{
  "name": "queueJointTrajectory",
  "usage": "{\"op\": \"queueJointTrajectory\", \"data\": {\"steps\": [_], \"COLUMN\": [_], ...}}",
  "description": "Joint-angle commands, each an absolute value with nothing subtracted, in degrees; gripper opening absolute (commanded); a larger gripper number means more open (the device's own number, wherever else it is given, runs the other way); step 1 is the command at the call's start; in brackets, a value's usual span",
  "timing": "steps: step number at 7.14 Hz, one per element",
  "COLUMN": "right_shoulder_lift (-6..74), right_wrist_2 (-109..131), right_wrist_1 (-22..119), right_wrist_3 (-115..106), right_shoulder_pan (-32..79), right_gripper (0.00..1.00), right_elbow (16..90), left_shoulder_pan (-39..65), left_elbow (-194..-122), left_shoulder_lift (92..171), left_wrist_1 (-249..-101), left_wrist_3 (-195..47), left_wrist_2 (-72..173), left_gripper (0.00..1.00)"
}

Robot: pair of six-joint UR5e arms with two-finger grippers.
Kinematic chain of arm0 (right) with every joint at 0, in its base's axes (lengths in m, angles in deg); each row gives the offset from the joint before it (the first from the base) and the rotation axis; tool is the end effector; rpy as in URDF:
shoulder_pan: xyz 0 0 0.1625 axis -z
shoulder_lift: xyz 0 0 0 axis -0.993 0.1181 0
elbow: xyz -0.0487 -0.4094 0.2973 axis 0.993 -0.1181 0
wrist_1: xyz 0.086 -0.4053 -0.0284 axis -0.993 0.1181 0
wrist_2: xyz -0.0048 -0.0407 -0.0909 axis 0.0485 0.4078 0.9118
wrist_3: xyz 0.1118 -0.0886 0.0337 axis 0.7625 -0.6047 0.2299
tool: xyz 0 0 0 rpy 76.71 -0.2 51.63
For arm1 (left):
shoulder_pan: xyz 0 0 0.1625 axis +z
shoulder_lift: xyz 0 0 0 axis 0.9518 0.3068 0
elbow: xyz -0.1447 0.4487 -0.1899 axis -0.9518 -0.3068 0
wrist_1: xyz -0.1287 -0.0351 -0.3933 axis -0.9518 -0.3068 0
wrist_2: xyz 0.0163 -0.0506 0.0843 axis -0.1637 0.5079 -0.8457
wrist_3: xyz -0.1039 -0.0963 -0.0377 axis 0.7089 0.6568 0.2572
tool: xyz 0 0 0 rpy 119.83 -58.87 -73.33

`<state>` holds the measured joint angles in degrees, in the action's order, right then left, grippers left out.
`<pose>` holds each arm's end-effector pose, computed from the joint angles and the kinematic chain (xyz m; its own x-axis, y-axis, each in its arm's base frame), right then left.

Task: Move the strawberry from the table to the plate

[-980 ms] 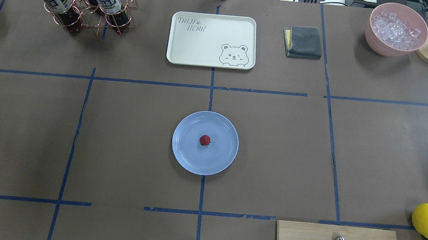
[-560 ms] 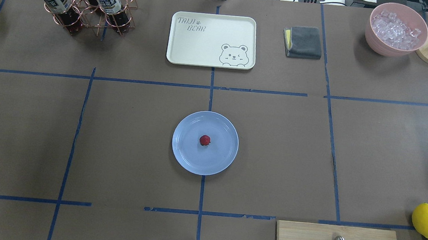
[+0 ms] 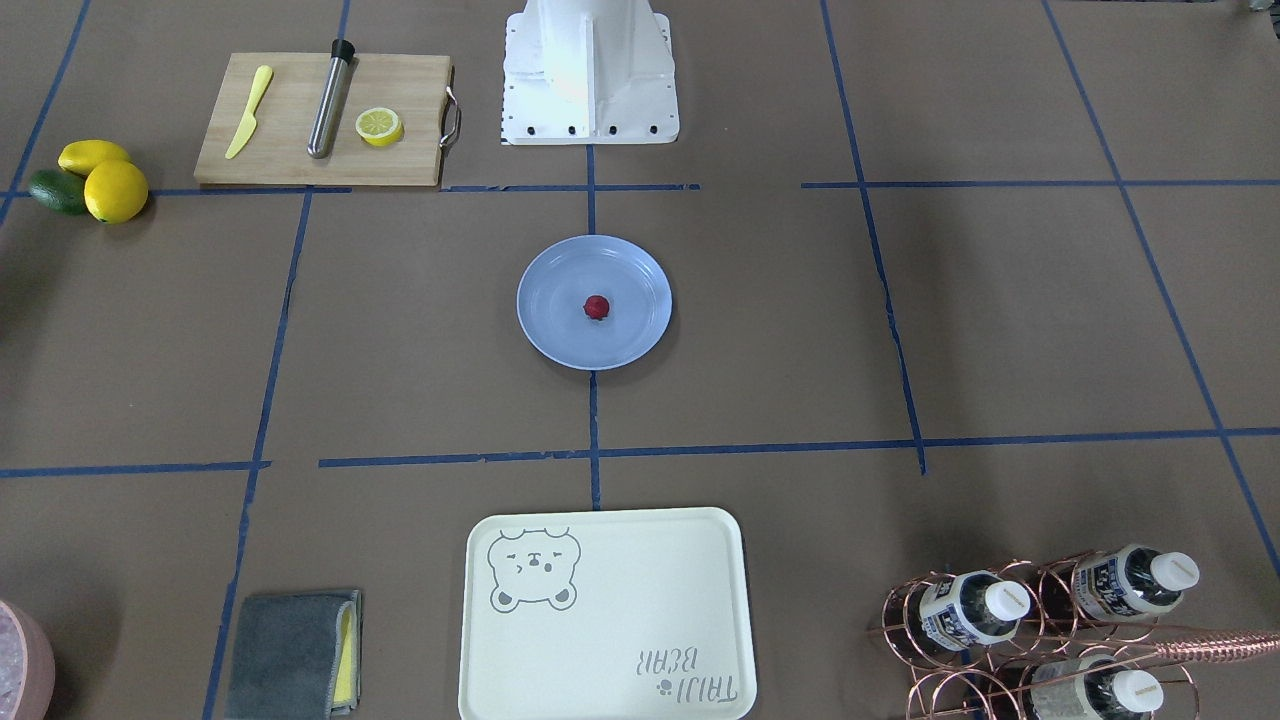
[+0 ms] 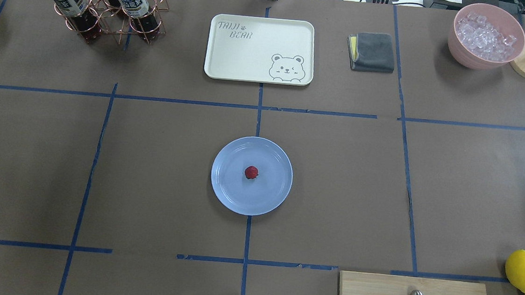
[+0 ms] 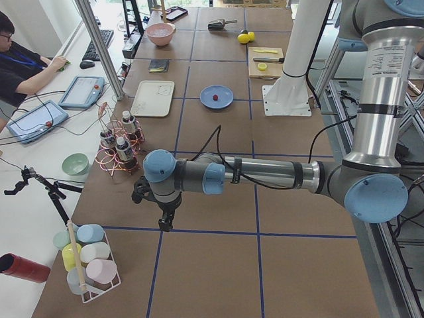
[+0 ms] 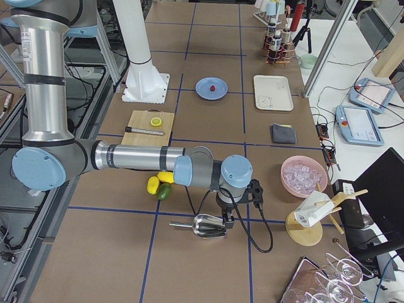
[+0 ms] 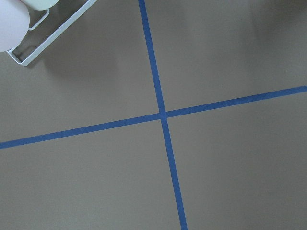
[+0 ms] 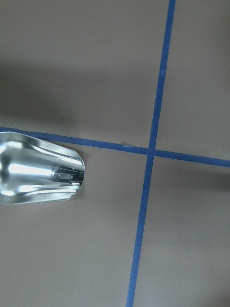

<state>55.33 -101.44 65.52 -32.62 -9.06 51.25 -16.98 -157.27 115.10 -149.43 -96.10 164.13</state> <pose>0.0477 -0.4744 0.7796 0.6917 -0.1324 0.7099 0.1058 0.9910 0.0817 -0.0210 -0.5278 0.7435 0.6945 0.1888 -0.6942 -0.1056 0.9813 0.1612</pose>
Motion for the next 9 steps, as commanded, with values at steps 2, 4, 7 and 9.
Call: {"op": "queueJointTrajectory", "data": {"steps": [2,4,7,9], "right_shoulder_lift": [55.17,55.25,54.38,54.29], "right_wrist_2": [-101.4,-101.22,-101.04,-100.78], "right_wrist_1": [65.21,65.21,65.21,61.98], "right_wrist_3": [-32.19,-32.19,-29.39,-24.32], "right_shoulder_pan": [-9.07,-9.07,-8.98,-8.98], "right_gripper": [1.0,1.0,1.0,1.0], "right_elbow": [51.46,51.29,51.37,50.68], "left_shoulder_pan": [-16.99,-16.99,-16.9,-16.81], "left_elbow": [-157.35,-157.26,-157.0,-156.91], "left_shoulder_lift": [115.1,115.1,115.1,115.19], "left_wrist_1": [-149.43,-149.43,-149.43,-149.51], "left_wrist_3": [-96.19,-96.18,-95.14,-91.72], "left_wrist_2": [164.08,164.08,163.9,163.9], "left_gripper": [1.0,1.0,1.0,1.0]}}
